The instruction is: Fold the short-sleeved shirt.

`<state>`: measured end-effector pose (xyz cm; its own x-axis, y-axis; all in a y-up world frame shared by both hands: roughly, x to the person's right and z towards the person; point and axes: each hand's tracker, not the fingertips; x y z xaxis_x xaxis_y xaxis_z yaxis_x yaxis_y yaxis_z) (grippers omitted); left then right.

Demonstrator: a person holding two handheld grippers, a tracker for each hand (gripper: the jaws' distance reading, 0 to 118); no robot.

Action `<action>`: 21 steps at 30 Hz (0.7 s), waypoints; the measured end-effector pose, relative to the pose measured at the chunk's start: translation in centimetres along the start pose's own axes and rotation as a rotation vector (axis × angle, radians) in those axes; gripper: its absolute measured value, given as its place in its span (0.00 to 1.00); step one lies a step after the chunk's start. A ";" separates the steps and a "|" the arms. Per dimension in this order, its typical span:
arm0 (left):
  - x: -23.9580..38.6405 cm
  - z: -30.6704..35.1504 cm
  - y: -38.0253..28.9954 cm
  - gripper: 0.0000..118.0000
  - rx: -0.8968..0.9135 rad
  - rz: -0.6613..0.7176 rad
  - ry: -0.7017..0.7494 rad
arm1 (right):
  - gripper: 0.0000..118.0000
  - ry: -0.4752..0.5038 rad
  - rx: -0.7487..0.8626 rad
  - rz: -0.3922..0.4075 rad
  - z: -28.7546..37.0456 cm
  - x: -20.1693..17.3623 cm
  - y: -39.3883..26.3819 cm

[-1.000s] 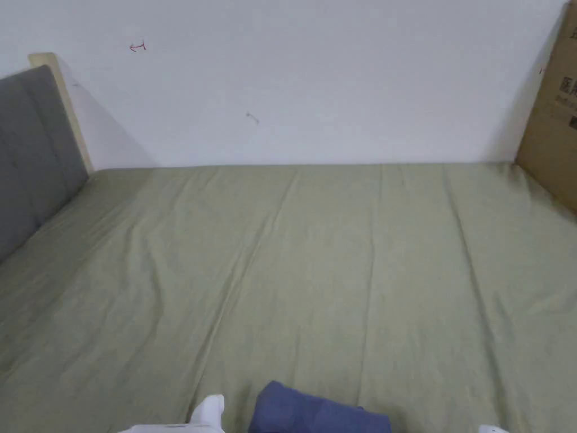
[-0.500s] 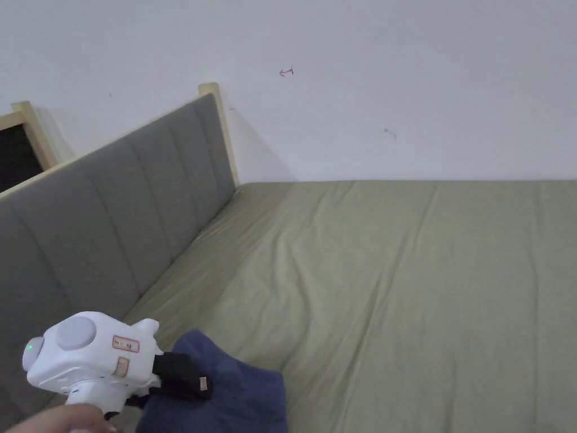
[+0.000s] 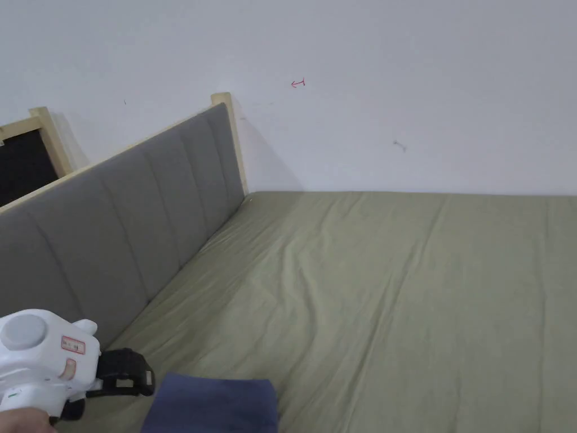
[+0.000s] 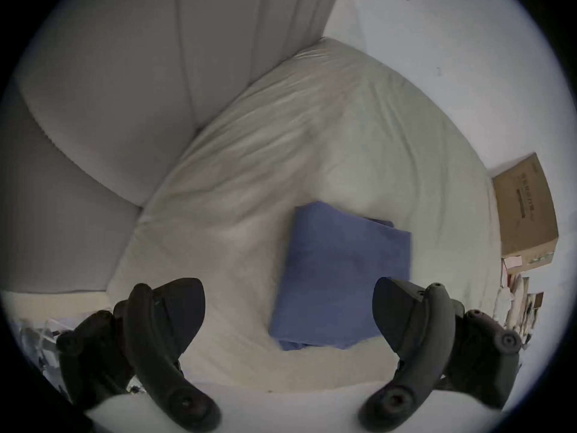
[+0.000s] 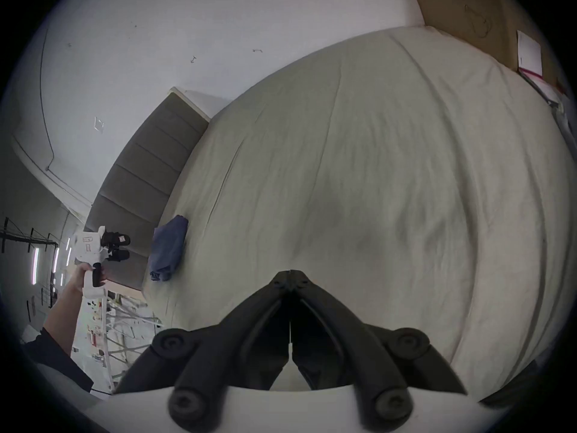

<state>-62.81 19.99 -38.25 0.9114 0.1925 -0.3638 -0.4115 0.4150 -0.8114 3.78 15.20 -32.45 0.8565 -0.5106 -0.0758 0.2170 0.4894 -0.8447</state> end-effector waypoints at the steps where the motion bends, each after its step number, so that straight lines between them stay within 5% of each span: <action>1: 1.7 0.1 -0.6 0.92 -0.007 -0.019 -0.045 | 0.00 -0.007 0.013 0.008 0.4 0.2 0.3; 3: 7.0 0.1 -2.7 0.69 -0.072 -0.093 -0.131 | 0.00 -0.017 0.028 0.024 1.4 0.1 0.9; 4: 9.4 0.1 -3.5 0.49 -0.072 -0.158 -0.138 | 0.00 -0.022 0.031 0.031 1.8 0.1 1.2; 5: 12.5 0.2 -4.6 0.17 -0.071 -0.240 -0.154 | 0.00 -0.026 0.037 0.038 2.4 0.2 1.5; 6: 15.4 0.3 -5.9 0.01 -0.057 -0.309 -0.185 | 0.00 -0.033 0.041 0.043 2.9 0.2 1.9; 13: 28.6 4.6 -11.3 0.01 0.221 -0.412 -0.437 | 0.00 -0.088 0.097 0.067 7.1 0.4 4.3; 17: 32.8 8.9 -13.6 0.01 0.570 -0.474 -0.379 | 0.00 -0.043 0.351 0.163 11.0 -0.7 5.5; 21: 34.9 11.2 -15.3 0.01 0.755 -0.367 -0.333 | 0.00 -0.096 0.666 0.289 13.8 -2.8 5.9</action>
<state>-24.79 30.31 -33.37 0.9857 0.1316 0.1053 -0.0958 0.9516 -0.2919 9.19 29.29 -29.90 0.9533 -0.2467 -0.1745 0.1886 0.9369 -0.2943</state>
